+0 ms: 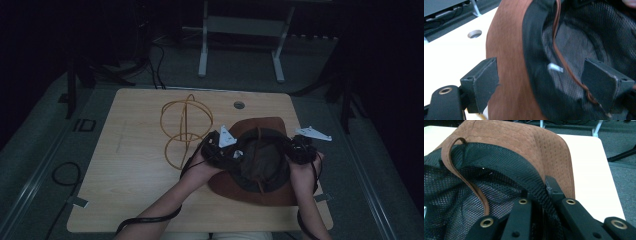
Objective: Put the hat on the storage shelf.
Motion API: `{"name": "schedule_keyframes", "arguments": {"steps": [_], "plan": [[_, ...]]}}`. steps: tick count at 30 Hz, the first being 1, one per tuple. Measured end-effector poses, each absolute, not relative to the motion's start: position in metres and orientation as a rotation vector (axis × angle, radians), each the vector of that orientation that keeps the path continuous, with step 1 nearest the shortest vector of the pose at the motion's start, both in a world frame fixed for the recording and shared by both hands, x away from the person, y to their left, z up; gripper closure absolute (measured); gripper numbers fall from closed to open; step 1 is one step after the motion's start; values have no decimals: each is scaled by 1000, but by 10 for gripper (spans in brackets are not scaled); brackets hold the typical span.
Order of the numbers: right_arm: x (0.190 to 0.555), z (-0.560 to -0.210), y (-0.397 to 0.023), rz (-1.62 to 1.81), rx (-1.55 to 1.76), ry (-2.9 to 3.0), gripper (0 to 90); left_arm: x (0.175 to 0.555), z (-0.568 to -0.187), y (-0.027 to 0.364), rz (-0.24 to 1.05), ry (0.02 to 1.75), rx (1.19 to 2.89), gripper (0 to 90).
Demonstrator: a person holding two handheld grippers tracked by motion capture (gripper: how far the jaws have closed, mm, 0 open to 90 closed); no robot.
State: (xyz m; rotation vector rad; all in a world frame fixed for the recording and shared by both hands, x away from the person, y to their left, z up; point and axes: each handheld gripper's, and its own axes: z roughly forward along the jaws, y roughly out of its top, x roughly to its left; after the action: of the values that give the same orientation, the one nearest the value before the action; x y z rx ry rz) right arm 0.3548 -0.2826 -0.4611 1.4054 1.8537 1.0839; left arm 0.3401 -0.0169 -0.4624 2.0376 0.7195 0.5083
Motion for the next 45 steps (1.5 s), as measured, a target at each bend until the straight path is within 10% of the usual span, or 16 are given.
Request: {"name": "schedule_keyframes", "arguments": {"steps": [20, 35, 45], "plan": [[341, -452, -290, 1132, 1389, 1845, 842, 377, -463, -65, 617, 843, 2112, 353], [332, -447, -285, 1137, 1357, 1831, 842, 379, -459, -75, 685, 881, 2153, 854], [323, -446, -291, 1193, 1346, 1848, 750, 375, -449, -69, 736, 836, 2092, 868]]}}
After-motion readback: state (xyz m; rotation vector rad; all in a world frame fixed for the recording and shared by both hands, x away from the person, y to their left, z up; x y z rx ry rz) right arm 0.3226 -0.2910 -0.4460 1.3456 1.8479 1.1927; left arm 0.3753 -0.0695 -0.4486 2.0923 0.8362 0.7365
